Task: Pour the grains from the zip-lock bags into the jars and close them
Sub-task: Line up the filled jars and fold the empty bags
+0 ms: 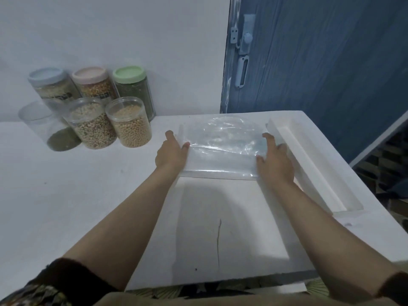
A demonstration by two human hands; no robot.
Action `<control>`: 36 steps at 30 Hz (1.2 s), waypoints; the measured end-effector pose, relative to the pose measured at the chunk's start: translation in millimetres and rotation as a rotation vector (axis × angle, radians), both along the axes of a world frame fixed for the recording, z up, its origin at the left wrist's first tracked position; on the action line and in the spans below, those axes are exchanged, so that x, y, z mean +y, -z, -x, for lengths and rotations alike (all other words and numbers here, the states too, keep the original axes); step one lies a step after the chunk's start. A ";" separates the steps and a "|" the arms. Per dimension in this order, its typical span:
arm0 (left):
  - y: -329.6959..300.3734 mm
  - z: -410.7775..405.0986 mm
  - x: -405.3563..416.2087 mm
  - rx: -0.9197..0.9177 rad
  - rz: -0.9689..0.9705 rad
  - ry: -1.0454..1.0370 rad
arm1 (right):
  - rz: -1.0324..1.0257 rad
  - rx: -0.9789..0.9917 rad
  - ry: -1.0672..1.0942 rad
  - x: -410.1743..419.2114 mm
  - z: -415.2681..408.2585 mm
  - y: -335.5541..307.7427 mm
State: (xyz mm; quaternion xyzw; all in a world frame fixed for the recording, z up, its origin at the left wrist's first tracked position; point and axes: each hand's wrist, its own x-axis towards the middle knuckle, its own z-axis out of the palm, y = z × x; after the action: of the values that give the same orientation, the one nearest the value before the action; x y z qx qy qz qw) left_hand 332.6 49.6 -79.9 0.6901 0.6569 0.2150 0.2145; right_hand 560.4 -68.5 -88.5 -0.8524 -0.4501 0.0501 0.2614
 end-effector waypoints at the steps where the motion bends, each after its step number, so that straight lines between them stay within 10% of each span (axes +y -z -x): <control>1: -0.1 -2.6 0.7 0.063 -0.035 -0.006 | 0.033 -0.113 -0.010 1.9 -0.3 -3.6; 6: -9.6 -15.1 12.1 0.337 -0.500 0.253 | -0.011 -0.396 -0.219 23.2 3.2 -30.9; 14: 18.6 -38.6 43.2 0.338 -0.061 0.431 | 0.334 -0.284 -0.426 74.7 -14.2 0.0; 27: 35.2 -42.7 33.5 0.595 -0.372 0.375 | 0.422 -0.393 -0.436 77.3 -11.0 13.6; 32: 18.8 -39.6 25.4 0.303 -0.850 0.422 | 0.191 -0.520 -0.477 71.1 -2.8 -18.1; 36: -5.8 -26.3 15.2 0.222 -0.593 0.650 | 0.260 -0.211 -0.673 43.1 -8.8 -45.5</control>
State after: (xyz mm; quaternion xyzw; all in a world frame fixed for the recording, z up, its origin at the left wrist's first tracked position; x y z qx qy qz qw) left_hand 358.8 64.8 -74.1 0.9110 0.3353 0.2400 -0.0076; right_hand 569.2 -25.4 -43.0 -0.6834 -0.7193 0.1017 0.0723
